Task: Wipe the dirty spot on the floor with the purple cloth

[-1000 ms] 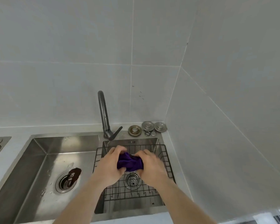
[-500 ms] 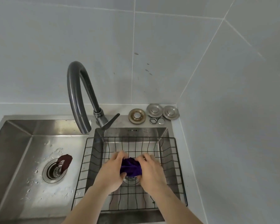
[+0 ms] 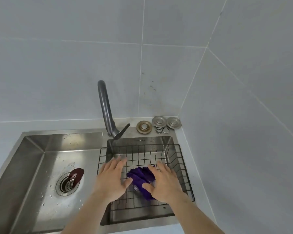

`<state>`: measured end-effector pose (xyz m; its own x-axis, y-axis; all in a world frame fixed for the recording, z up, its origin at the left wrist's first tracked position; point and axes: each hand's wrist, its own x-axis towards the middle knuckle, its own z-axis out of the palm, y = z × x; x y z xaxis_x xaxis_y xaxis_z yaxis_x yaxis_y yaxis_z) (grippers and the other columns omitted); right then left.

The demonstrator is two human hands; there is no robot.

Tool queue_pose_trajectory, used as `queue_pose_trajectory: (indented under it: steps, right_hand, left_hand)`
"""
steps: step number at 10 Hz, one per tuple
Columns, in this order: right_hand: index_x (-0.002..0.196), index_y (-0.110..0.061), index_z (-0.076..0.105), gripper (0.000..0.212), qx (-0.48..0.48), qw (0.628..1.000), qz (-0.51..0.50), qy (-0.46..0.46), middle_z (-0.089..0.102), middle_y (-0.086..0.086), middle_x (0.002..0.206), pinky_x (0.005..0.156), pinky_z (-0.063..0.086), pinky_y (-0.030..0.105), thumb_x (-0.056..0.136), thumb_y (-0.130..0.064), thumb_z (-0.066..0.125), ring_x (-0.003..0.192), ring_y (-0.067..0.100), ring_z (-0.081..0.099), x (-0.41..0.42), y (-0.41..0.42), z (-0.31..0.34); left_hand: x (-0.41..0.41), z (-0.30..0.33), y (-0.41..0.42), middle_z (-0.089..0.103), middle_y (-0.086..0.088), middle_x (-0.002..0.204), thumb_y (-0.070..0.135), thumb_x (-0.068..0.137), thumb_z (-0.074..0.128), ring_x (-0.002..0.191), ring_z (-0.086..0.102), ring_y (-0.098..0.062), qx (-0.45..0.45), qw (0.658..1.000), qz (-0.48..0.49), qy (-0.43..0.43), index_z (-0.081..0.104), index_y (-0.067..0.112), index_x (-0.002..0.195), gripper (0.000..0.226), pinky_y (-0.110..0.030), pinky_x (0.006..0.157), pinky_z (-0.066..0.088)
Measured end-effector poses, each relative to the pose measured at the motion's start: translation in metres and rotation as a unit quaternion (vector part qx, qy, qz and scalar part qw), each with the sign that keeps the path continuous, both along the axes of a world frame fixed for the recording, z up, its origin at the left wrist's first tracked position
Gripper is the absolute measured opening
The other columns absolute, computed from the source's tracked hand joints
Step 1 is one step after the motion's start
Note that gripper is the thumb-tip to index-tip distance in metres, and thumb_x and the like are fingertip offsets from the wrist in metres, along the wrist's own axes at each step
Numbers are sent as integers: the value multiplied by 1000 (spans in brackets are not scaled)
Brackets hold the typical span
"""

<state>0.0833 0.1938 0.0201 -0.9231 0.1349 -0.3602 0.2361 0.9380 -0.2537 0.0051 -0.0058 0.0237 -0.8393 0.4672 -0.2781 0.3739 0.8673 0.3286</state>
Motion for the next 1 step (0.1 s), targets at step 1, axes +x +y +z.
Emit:
queue_pose_trajectory:
  steps: [1]
  right_hand:
    - [156,-33,25,79,-1,1000,0,20,24,5,164,123,23,56,91,-67,53,152,29,21,22,-21,30]
  left_hand:
    - [20,31,-21,9,6,174,68,95,43,161,7,-19,-2,999,-32,39,8,37,163,82,-40,130,5]
